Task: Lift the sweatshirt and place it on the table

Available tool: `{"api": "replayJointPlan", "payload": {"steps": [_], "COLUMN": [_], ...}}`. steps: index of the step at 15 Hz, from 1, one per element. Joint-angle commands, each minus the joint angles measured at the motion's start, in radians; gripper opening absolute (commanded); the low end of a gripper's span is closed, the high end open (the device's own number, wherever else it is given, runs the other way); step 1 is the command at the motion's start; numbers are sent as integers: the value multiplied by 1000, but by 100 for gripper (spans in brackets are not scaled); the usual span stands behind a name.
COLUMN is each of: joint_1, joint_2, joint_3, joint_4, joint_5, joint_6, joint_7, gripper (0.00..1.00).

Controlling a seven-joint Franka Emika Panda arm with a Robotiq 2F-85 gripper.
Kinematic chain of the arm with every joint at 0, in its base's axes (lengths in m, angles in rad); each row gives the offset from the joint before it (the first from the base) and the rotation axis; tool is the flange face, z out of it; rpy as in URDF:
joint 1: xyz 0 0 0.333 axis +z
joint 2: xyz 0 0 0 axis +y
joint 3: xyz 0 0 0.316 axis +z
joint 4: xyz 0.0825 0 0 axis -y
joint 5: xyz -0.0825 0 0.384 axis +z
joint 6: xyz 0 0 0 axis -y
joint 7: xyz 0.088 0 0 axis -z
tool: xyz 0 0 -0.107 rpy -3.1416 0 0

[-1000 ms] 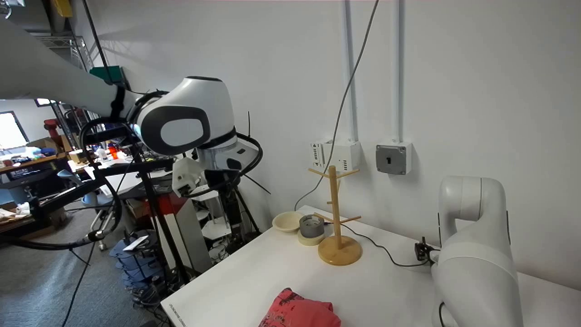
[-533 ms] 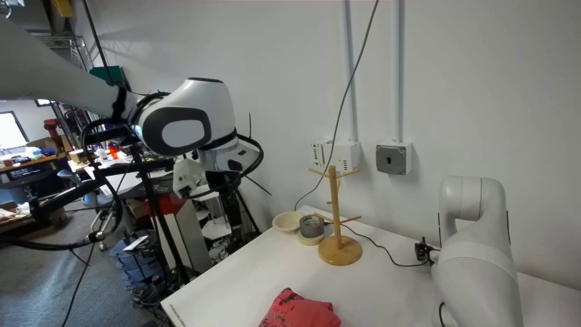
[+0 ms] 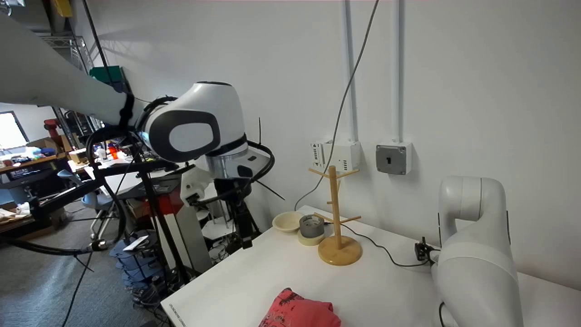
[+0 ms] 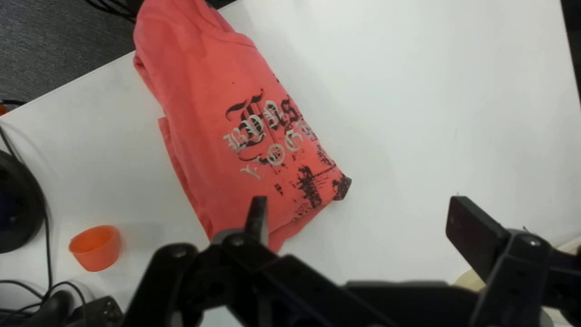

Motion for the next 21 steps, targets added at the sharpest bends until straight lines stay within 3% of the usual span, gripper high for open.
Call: {"api": "replayJointPlan", "payload": {"steps": [1, 6, 16, 21], "joint_1": [-39, -80, -91, -118], "joint_2": [7, 37, 87, 143], "joint_3": [-33, -82, -97, -138], "joint_4": [-30, -67, -64, -132], "joint_5": [-53, -95, -106, -135], "joint_6": [12, 38, 20, 27], "joint_7": [7, -9, 8, 13], "gripper": [100, 100, 100, 100]}}
